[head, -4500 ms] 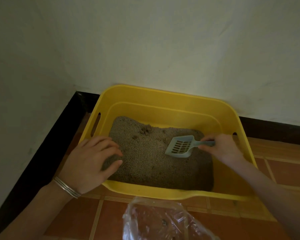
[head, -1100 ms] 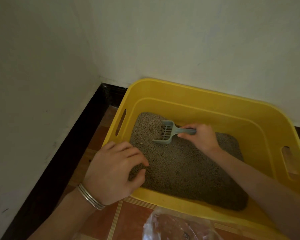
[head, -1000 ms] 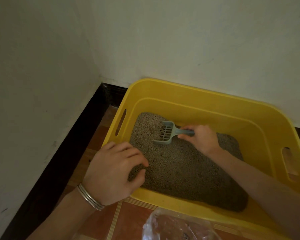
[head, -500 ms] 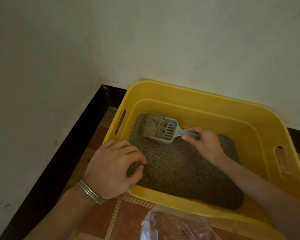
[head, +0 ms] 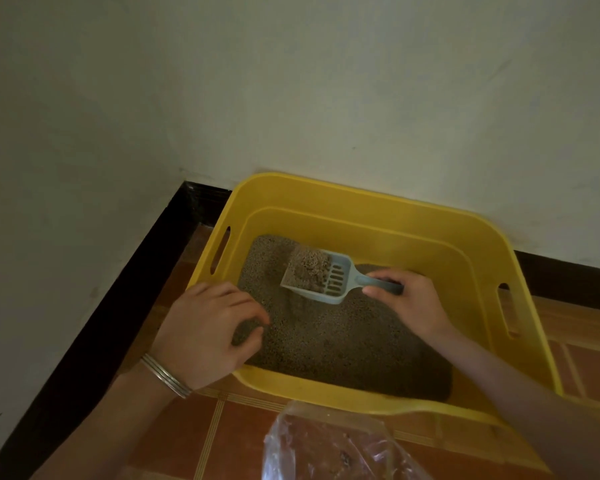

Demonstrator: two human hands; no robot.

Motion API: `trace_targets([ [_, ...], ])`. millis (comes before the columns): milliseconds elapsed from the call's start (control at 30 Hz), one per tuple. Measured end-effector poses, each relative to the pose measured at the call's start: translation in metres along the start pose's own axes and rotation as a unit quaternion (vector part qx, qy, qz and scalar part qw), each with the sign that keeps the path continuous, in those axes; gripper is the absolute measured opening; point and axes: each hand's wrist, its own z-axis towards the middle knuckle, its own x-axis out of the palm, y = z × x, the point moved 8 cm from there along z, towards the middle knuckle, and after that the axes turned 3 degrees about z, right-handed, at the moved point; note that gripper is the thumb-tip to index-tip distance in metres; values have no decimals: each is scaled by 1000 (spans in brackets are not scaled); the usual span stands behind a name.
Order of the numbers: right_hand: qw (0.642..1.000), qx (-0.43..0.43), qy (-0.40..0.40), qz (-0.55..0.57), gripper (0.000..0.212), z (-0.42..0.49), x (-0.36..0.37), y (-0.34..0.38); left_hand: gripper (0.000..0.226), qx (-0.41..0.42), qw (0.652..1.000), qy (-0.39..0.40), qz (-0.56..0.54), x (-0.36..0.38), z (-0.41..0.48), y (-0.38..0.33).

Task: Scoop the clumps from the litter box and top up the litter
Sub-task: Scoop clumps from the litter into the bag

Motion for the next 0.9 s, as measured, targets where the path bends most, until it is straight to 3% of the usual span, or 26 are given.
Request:
trace_targets([
  [900,999,28,-27,-3,29,-14,-21,-5,27,10,1000,-24,-5,-2,-1,-3],
])
